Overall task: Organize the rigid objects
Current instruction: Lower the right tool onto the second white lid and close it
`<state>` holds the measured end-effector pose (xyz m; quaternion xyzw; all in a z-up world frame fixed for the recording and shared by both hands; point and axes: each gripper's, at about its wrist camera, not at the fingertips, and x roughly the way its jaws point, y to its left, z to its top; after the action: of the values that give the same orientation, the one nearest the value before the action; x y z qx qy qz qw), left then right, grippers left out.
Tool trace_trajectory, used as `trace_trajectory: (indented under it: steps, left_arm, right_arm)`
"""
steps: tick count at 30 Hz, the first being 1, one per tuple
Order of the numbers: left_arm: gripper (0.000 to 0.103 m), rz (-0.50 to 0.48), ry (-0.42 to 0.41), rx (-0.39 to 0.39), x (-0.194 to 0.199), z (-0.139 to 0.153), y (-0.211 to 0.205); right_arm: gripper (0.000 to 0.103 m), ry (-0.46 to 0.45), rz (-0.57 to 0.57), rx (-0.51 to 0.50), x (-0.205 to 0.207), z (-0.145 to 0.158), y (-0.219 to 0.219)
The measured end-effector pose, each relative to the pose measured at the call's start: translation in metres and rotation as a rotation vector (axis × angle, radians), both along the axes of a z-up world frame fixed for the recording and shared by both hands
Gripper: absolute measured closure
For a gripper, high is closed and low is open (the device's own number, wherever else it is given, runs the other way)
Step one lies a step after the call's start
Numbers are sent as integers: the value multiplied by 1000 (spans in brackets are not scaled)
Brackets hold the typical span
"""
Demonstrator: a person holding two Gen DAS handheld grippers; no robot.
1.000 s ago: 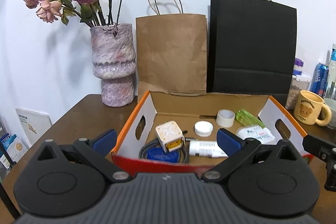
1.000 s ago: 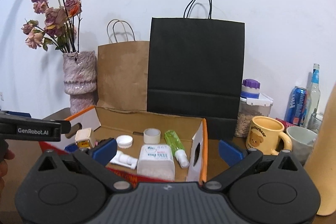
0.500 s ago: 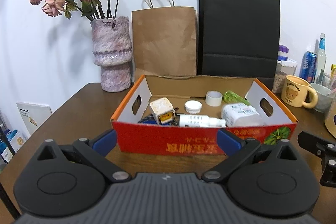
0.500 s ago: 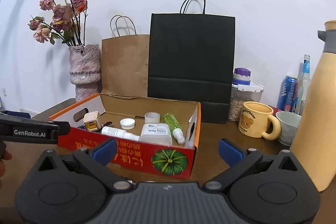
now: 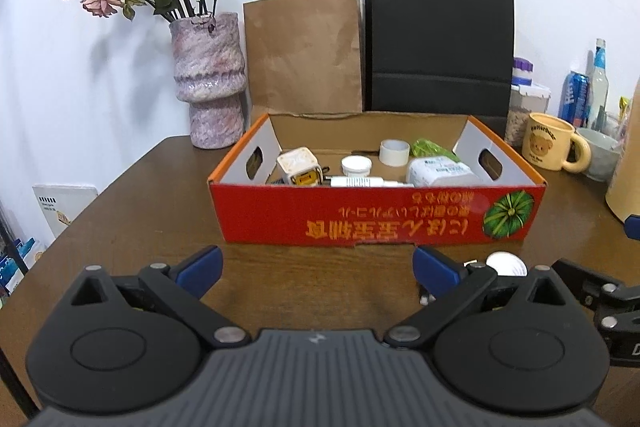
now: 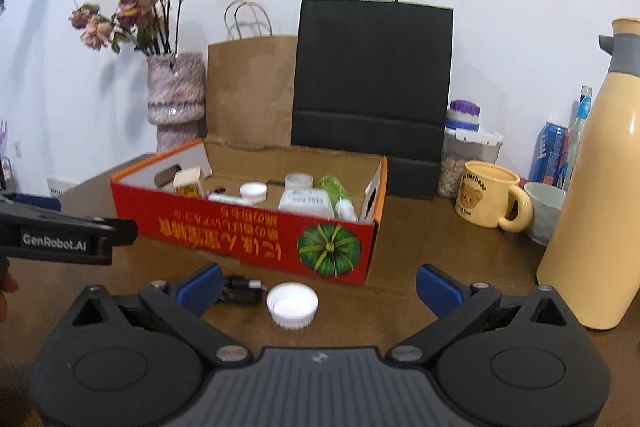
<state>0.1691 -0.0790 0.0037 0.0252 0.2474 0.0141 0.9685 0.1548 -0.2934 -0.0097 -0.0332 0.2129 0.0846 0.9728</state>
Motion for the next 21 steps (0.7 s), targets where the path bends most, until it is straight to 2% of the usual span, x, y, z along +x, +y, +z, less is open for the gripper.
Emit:
trace_trajectory:
  steps: [10, 18, 21]
  left_arm:
    - [0, -19, 35, 12, 4, -14, -2]
    - [0, -11, 54, 4, 11, -18, 1]
    - [0, -15, 55, 1, 12, -18, 1]
  right_arm:
    - [1, 100, 11, -27, 21, -24, 3]
    - [2, 114, 31, -53, 35, -30, 10]
    - [5, 130, 34, -68, 45, -33, 13]
